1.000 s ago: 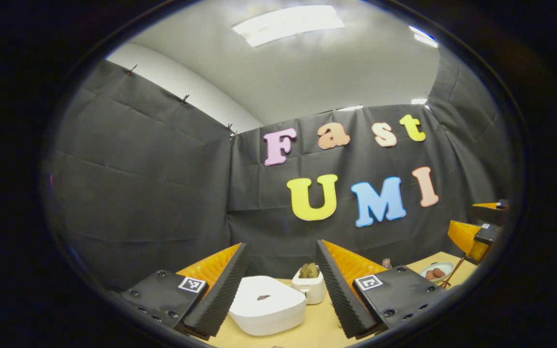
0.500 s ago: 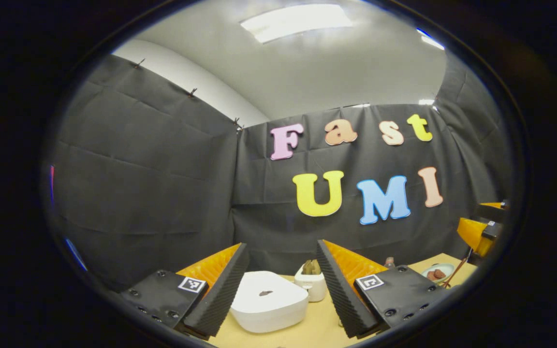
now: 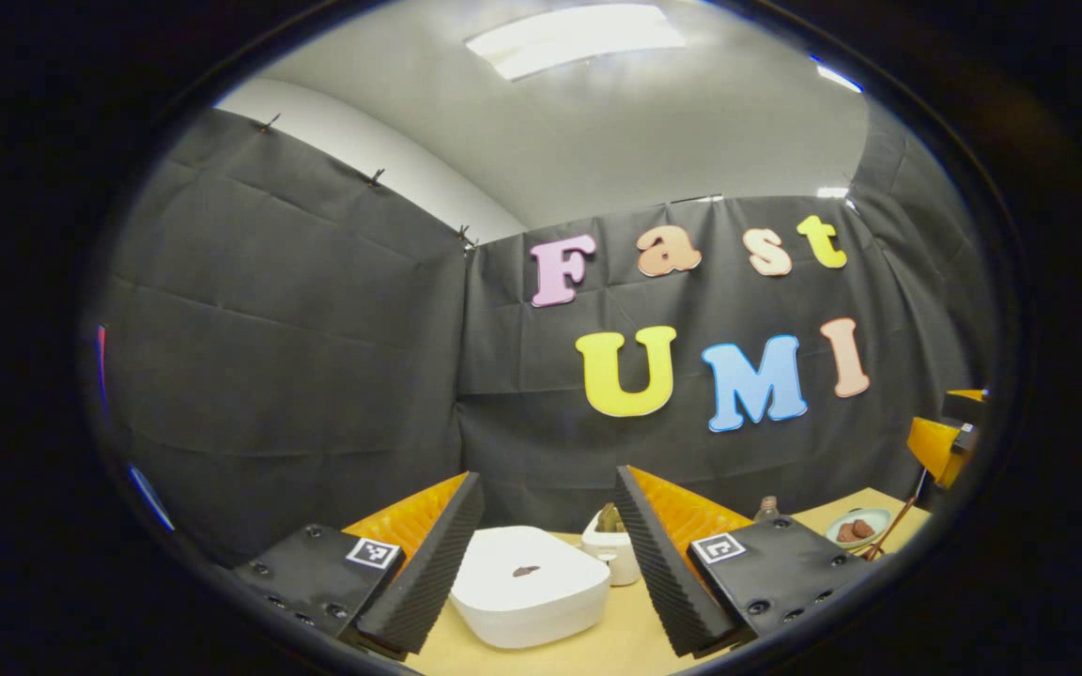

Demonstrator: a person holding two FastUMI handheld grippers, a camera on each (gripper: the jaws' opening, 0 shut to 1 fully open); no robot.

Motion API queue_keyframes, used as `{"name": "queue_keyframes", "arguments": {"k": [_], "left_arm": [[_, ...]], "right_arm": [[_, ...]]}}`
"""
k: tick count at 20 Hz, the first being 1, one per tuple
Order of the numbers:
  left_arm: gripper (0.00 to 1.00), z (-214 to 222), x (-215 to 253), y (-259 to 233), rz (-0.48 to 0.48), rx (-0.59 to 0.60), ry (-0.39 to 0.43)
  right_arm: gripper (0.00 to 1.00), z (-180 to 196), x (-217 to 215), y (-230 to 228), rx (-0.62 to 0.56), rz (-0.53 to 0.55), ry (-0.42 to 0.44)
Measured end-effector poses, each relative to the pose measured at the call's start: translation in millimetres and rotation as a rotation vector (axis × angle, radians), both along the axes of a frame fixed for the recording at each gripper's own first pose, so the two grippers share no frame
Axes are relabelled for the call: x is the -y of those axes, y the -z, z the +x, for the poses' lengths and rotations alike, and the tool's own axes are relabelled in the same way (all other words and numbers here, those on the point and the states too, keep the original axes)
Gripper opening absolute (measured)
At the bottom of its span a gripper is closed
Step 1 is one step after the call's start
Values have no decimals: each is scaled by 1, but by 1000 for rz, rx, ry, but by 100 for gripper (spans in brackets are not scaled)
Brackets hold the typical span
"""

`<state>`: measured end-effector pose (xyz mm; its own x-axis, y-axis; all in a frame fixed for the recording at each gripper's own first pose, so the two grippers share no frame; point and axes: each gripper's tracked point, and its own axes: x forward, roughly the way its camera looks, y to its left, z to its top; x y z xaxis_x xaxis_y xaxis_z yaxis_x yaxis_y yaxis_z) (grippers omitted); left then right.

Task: Close the left gripper, press the button to open the rice cooker; take a wooden spoon from the chopstick holder with the right hand, scoop a spoonful of rice and pour it into the rice cooker, then put the wooden spoon back into the chopstick holder.

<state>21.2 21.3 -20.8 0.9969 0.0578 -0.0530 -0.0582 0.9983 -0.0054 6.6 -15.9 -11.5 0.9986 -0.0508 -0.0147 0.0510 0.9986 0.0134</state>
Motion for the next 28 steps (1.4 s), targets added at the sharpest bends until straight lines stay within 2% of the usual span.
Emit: {"name": "queue_keyframes", "arguments": {"k": [1,2,6,7,8,9,12,14,15,16,19,24,28], "left_arm": [[96,2,-2,1,-1,-5,0],[88,5,-7,3,-1,-9,-5],[42,19,-15,17,-34,-46,18],[34,24,-17,21,-43,-56,27],[21,32,-25,31,-46,-61,23],[11,40,-33,41,-55,-80,23],[8,64,-36,74,-135,-148,65],[11,82,-48,88,-137,-160,67],[8,91,-50,95,-127,-163,78],[11,98,-47,105,-118,-173,98],[8,121,-37,130,-125,-197,173],[11,164,-45,188,-132,-284,173],[8,180,-48,249,-138,-385,168]], "right_arm": [[95,1,-1,1,-3,2,1],[95,2,-2,3,-8,1,2],[95,6,-9,5,-21,10,-6],[95,7,-9,5,-21,11,-1],[95,7,-8,4,-20,7,11],[95,7,-6,4,-21,4,21],[95,4,-6,11,-43,-8,50],[95,2,-1,13,-56,-26,80],[95,1,2,13,-60,-35,97],[95,0,5,13,-63,-42,115],[95,-4,15,18,-81,-45,173],[95,-10,25,22,-106,-62,252],[95,-13,27,20,-104,-89,288]]}}
